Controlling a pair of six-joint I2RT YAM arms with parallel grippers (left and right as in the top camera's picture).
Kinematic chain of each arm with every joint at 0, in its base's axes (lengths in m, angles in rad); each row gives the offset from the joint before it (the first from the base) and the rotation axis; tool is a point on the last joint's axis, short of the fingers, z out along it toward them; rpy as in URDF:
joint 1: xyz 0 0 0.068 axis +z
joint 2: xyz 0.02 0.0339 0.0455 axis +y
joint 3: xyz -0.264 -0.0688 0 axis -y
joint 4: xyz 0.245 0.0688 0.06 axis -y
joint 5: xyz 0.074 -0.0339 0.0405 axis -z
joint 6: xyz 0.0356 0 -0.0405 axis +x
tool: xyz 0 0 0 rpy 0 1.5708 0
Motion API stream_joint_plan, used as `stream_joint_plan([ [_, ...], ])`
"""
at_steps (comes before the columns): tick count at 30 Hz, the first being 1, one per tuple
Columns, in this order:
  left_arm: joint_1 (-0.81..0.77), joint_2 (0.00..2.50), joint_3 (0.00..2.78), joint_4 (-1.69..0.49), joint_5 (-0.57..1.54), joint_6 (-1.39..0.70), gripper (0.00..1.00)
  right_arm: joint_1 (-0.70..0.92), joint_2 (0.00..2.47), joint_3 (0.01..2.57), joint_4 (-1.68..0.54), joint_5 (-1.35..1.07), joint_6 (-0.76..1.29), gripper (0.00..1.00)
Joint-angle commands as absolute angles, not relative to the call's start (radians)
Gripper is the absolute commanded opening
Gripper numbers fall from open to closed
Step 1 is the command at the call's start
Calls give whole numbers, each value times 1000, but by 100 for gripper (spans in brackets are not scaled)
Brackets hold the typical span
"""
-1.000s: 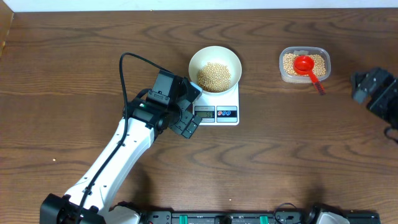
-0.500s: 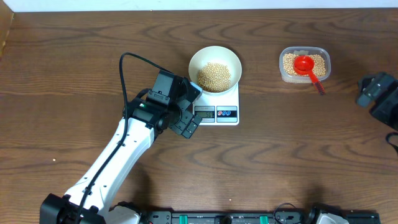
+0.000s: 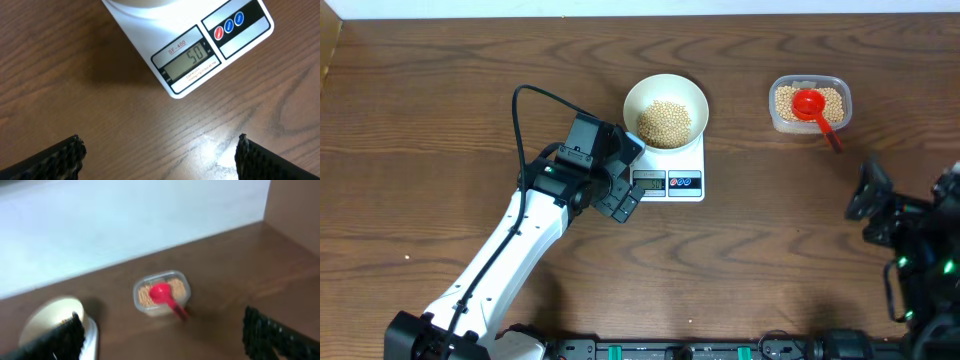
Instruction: Scoop item into bowl and weigh 50g on scale
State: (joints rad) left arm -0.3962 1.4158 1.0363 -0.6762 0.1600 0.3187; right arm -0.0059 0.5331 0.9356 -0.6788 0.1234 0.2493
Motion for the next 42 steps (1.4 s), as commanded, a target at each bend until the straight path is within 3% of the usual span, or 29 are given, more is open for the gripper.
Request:
stream_joint_plan([
  [1,-394,1416,1030,-680,173,329,98,3,417,770,-580,121,230,99],
  [17,-394,1416,1030,-680,173,328,98,-32,49,199,-93,121,227,99],
  [26,-394,1416,1030,-680,173,328,98,-29,5,75,-10,121,227,99],
  [38,-394,1416,1030,-680,173,328,98,-17,5,6,-64,105,225,99],
  [42,-394,1416,1030,-680,173,328,98,-13,5,6,-70,60,86,99],
])
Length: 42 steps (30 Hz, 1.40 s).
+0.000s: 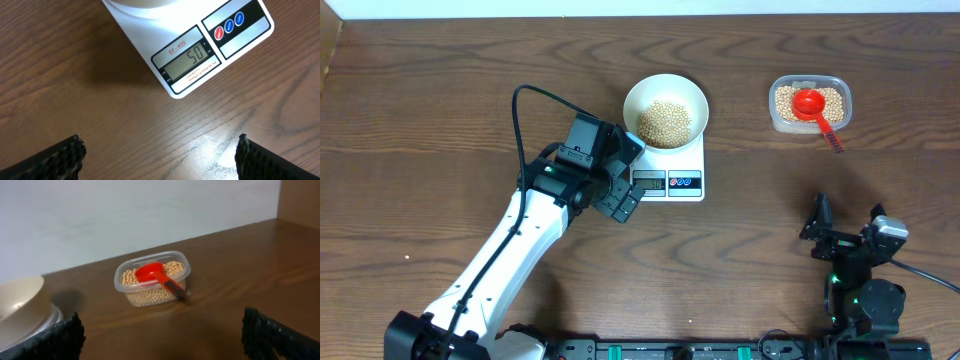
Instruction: Scoop item into bowl and weigh 50g on scale
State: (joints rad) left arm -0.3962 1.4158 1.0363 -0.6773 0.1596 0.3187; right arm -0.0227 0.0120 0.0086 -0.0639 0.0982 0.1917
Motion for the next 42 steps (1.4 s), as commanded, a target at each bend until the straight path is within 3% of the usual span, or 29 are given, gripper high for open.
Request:
stream_joint_plan([
  [1,-394,1416,1030,-680,173,328,98,-10,5,6,-71,60,41,99],
  [7,-394,1416,1030,-680,173,328,98,-5,5,6,-72,60,-200,99],
  [42,-394,1416,1030,-680,173,328,98,-5,5,5,-71,53,-170,99],
])
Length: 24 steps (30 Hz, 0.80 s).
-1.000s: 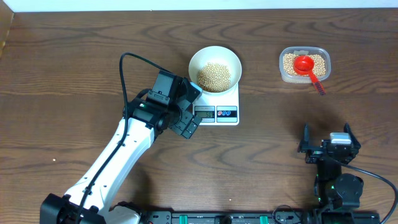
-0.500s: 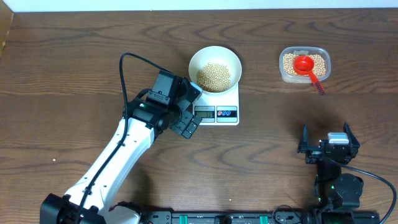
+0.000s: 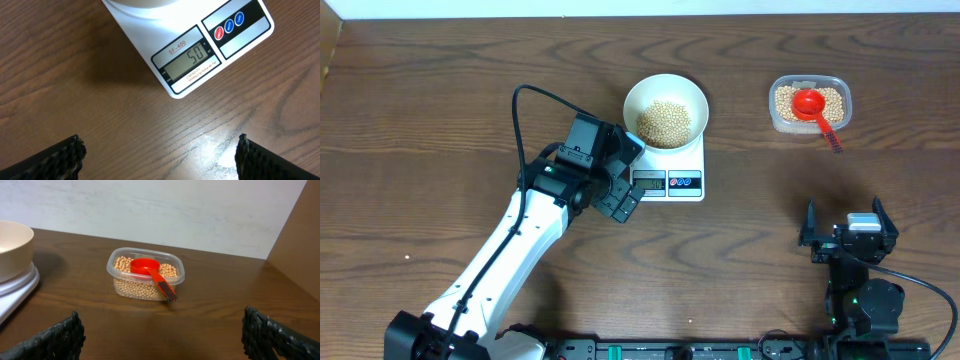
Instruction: Scoop item into bowl and weigh 50g on scale
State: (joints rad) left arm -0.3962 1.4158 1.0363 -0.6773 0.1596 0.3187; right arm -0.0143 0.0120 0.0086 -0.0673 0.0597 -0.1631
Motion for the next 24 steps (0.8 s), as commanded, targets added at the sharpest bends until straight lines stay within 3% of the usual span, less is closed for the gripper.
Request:
stream_joint_plan([
  [1,-394,1416,1030,-680,173,328,98,-5,6,6,-71,53,-170,99],
  [24,-394,1401,1030,-756,173,328,98,-5,6,6,-71,53,-170,99],
])
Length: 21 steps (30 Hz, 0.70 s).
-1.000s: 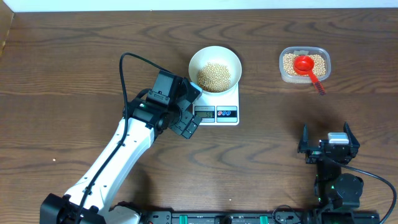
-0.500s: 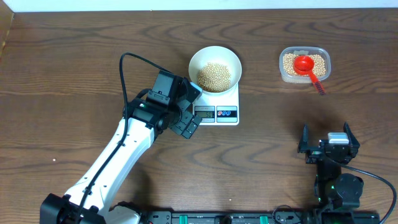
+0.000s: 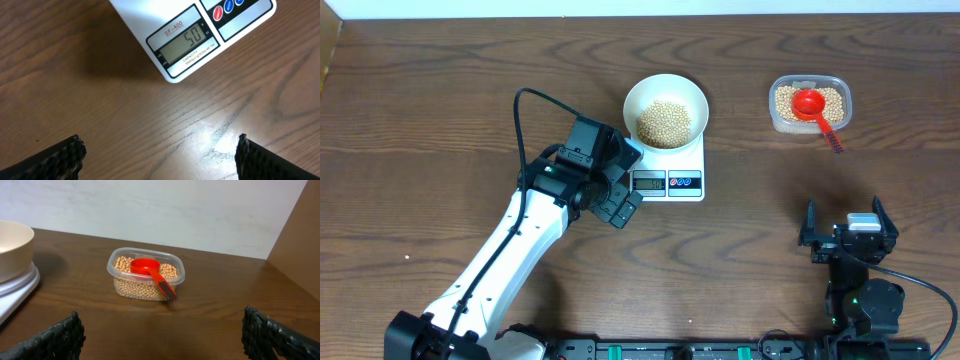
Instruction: Scoop item into bowl and weigh 50g on scale
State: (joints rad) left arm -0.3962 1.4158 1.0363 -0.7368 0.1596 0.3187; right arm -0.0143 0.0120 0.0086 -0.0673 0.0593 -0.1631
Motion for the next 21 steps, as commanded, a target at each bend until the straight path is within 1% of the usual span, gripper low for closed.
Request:
stream_joint_plan([
  [1,-394,1390,1030,-764,173,328,98,-5,6,6,-71,53,-170,99],
  [7,-394,1247,1030,-801,171,328,98,-5,6,6,-71,53,-170,99],
  [12,-393,1106,1027,-789,12,309,98,-5,6,6,-71,53,-170,99],
  [14,-389,1058,1021,-777,-13,310,98,-5,6,6,-71,53,-170,99],
  [19,-316,923,995,-711,-11,307,98,-5,6,6,-71,53,-170,99],
  [21,-279,866,963,-663,-8,276,98,-5,6,6,-71,53,-170,99],
])
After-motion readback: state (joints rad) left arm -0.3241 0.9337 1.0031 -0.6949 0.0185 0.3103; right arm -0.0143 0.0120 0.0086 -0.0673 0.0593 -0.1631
